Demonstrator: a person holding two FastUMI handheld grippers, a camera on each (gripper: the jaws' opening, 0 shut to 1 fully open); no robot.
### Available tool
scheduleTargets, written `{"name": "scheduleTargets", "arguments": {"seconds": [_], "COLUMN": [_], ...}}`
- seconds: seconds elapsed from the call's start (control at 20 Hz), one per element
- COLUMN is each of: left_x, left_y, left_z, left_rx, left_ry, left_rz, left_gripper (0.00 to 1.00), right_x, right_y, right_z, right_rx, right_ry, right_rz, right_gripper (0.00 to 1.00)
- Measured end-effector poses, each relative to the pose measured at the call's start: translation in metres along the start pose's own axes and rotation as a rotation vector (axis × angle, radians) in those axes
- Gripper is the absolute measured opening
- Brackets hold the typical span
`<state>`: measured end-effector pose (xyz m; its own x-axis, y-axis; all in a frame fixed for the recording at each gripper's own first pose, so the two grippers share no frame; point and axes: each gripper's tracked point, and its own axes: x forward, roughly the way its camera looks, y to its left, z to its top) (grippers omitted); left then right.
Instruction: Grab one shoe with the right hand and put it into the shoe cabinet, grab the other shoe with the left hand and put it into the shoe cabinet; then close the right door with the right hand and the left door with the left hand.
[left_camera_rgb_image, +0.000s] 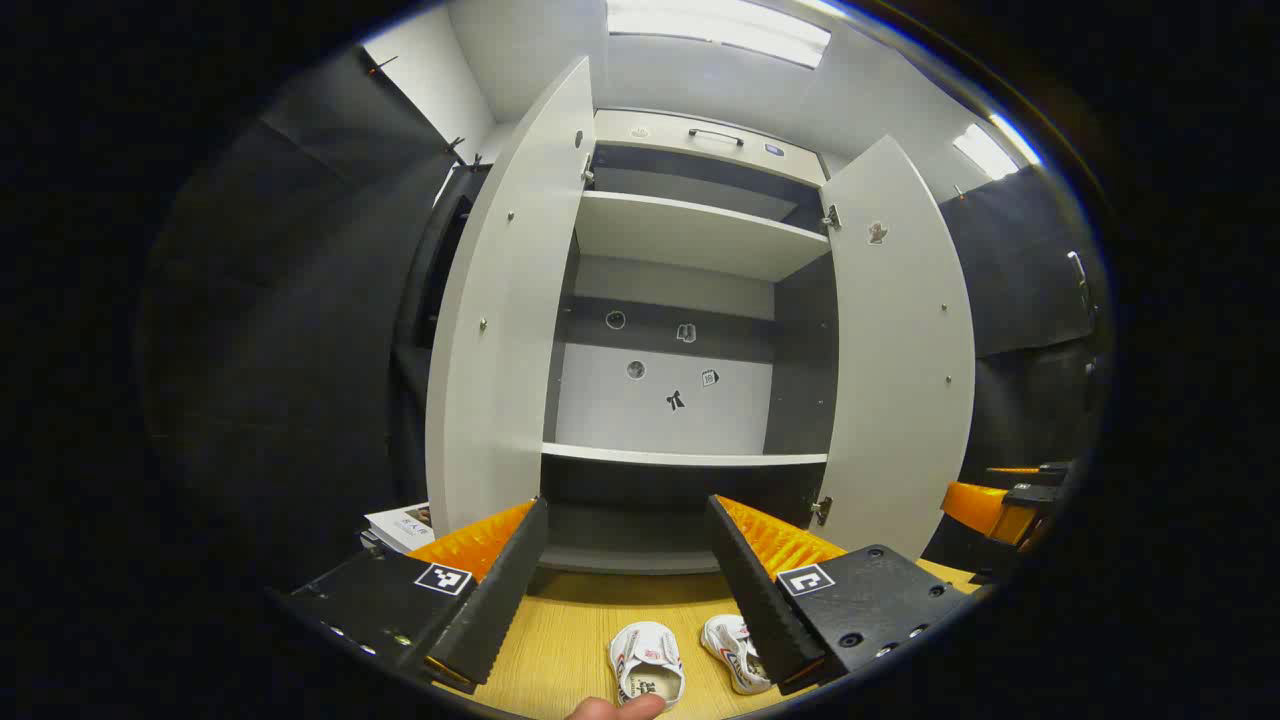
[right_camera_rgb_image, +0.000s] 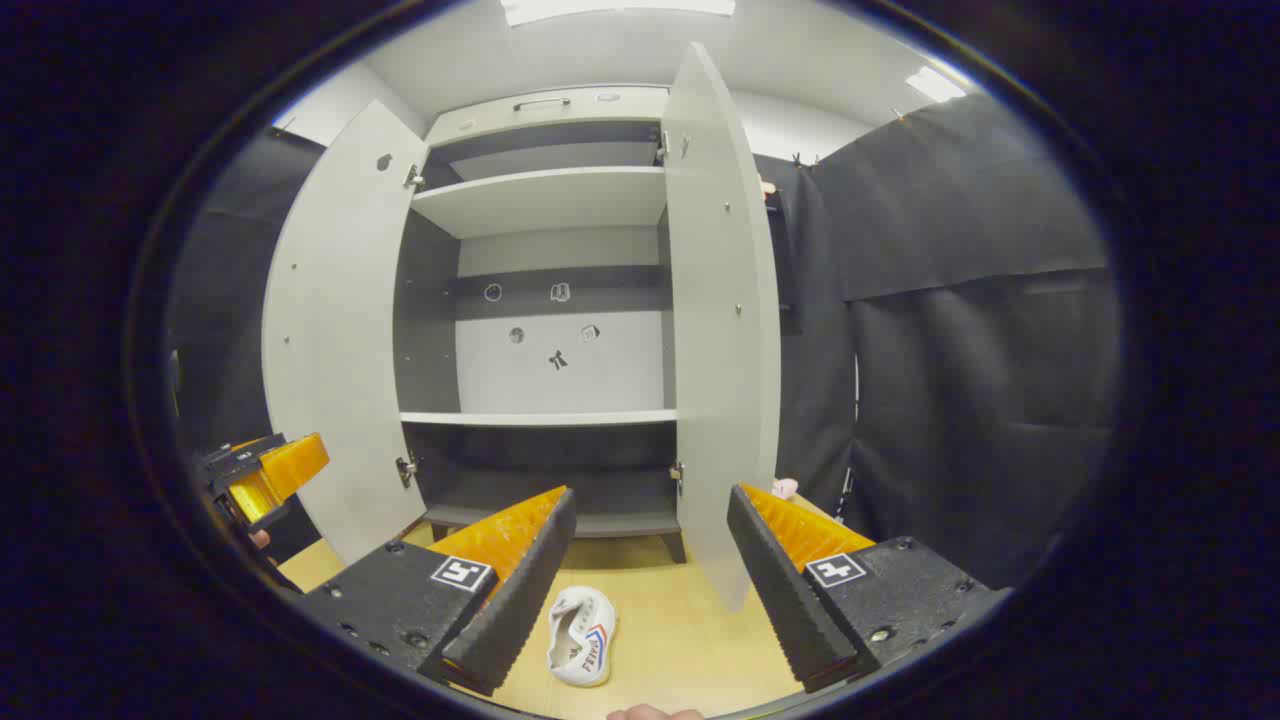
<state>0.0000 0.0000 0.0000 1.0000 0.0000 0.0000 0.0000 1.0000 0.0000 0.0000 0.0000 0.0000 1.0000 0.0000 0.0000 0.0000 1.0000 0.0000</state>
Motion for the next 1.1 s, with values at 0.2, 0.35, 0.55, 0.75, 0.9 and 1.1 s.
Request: {"name": "scheduleTargets", "arguments": {"seconds": [0.2,0.35,0.55,0.75,0.9,1.1], "left_x": [-0.0004,-0.0017,-0.0027,-0.0041,-0.0041,-0.0036], "left_y": [0.0034,0.0025,-0.0004,-0.0015,-0.0015,-0.0018], "left_z": [-0.0015,-0.0032,-0.0032,-0.0005,-0.0014,-0.0030], "left_rx": [0.013,0.018,0.016,0.022,0.021,0.018], "left_ry": [0.004,0.005,0.011,0.001,0.004,0.008], "left_rz": [0.007,0.005,-0.003,-0.005,-0.006,-0.006], "left_gripper": [0.95,0.95,0.95,0.95,0.95,0.95], "right_x": [-0.0005,-0.0016,-0.0036,-0.0055,-0.0057,-0.0060], "right_y": [0.0017,0.0036,0.0057,0.0045,0.0030,0.0026], "right_z": [-0.0012,-0.0011,-0.0019,-0.0021,-0.0012,0.0004], "right_rx": [-0.006,-0.013,-0.007,-0.008,-0.007,-0.005], "right_ry": [0.004,0.004,0.005,0.006,0.004,0.002], "right_rz": [0.005,0.013,0.023,0.021,0.017,0.014], "right_gripper": [0.99,0.94,0.94,0.94,0.95,0.99]}}
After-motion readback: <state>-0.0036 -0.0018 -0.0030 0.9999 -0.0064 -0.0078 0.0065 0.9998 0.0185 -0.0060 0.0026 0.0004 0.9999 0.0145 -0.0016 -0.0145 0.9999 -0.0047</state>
